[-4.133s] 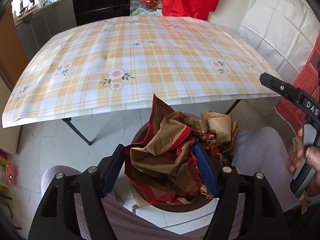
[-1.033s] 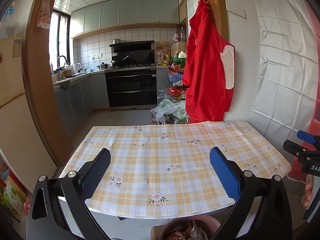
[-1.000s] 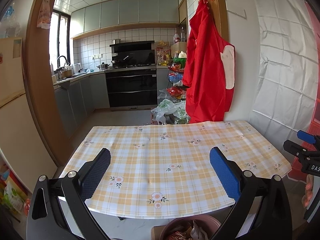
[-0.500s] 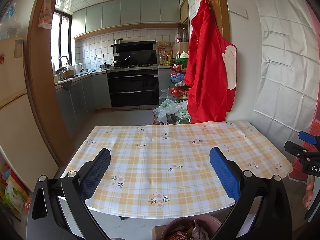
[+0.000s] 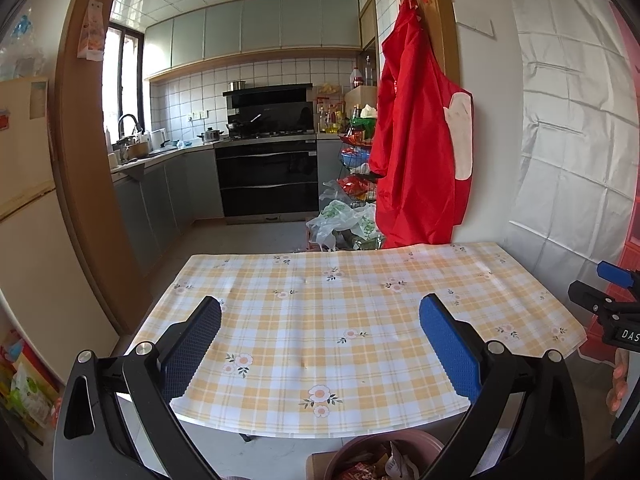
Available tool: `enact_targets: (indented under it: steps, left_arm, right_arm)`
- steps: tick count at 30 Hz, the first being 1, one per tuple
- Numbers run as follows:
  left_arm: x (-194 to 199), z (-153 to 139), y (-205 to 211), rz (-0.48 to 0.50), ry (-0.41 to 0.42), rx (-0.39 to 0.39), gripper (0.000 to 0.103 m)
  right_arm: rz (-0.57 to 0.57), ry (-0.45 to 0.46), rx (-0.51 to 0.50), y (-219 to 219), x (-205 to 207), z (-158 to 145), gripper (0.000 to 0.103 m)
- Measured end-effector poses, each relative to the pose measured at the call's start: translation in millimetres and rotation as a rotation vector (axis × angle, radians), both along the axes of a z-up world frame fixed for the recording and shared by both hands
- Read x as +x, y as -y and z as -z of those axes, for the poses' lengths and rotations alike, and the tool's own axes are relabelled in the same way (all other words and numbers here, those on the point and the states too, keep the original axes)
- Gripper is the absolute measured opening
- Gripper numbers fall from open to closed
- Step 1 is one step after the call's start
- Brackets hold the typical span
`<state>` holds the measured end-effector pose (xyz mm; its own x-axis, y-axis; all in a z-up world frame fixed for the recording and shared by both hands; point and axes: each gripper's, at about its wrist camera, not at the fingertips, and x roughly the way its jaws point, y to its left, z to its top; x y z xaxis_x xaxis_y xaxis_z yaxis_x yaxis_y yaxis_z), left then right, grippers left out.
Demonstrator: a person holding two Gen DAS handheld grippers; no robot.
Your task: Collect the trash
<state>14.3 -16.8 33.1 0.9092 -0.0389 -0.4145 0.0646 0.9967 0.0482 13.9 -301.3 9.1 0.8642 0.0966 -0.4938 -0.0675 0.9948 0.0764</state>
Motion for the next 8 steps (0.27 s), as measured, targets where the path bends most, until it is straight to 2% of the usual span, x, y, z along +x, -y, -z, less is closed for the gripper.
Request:
enact_targets:
  steps: [8]
  left_arm:
    - [-0.3,-1.2,0.3,-0.013,-0.003,0.002,0.097]
  right_arm:
    - [0.002,-0.004,0.000,2.5,1.6,0.2,0.097]
